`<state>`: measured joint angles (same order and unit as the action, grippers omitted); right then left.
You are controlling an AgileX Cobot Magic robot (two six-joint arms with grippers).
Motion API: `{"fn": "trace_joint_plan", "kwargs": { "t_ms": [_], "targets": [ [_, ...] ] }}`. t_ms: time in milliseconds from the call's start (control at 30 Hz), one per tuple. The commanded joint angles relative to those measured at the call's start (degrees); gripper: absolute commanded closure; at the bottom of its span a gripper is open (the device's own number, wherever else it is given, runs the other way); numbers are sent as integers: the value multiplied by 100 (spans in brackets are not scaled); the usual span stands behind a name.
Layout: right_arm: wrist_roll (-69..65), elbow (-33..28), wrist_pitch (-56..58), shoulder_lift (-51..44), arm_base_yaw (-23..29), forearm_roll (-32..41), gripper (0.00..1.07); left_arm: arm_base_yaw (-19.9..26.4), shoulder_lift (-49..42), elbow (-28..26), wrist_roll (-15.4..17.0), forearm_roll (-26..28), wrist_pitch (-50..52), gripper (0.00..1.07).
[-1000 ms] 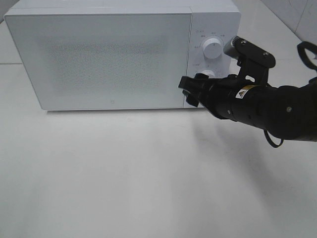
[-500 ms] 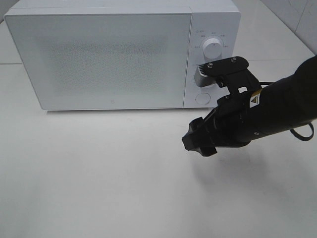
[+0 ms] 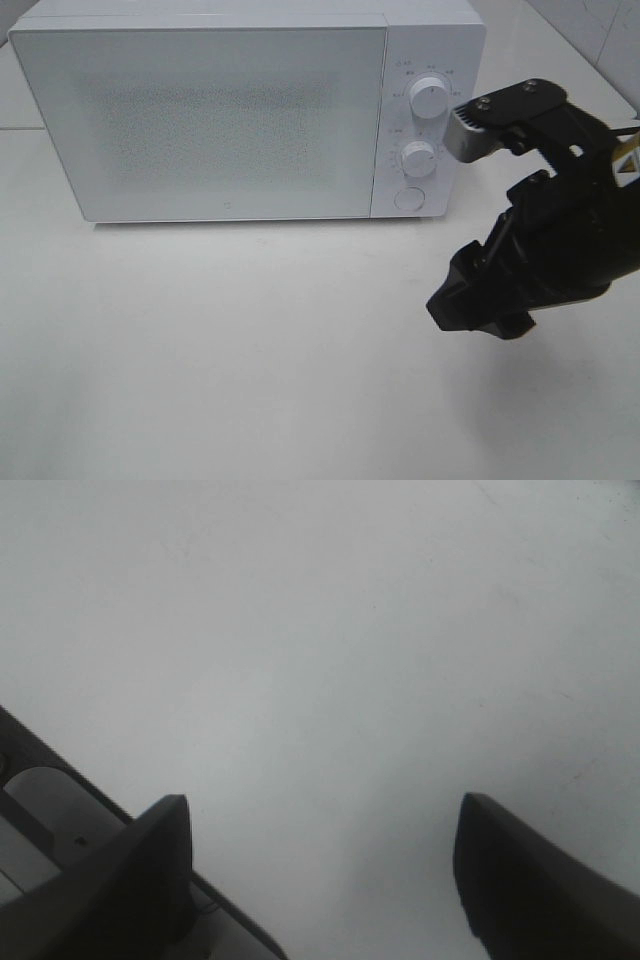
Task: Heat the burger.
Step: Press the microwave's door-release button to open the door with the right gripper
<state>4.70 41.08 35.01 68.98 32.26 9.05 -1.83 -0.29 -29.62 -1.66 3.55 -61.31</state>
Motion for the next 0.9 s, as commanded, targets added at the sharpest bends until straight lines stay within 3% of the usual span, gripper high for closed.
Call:
{"fn": "trace_joint_plan", "kwargs": {
  "t_ms": [33,533,700,733,900],
  "targets": [
    [86,46,384,-338,-29,-115,33,23,-92,6,52,-23,-11,7],
    [-189,46,1965,-2384,-46,-264,31,23,-92,6,52,-23,-11,7],
    [-160,-120,2246,-2997,-756,-235,31,23,-92,6,52,-23,-11,7],
    [-69,-235,2326,-3300,-1140,-235,31,23,-92,6,52,-23,-11,7],
    [-149,-464,2355,-3873,-1513,-229,31,23,-92,6,52,-23,-11,7]
  ]
}}
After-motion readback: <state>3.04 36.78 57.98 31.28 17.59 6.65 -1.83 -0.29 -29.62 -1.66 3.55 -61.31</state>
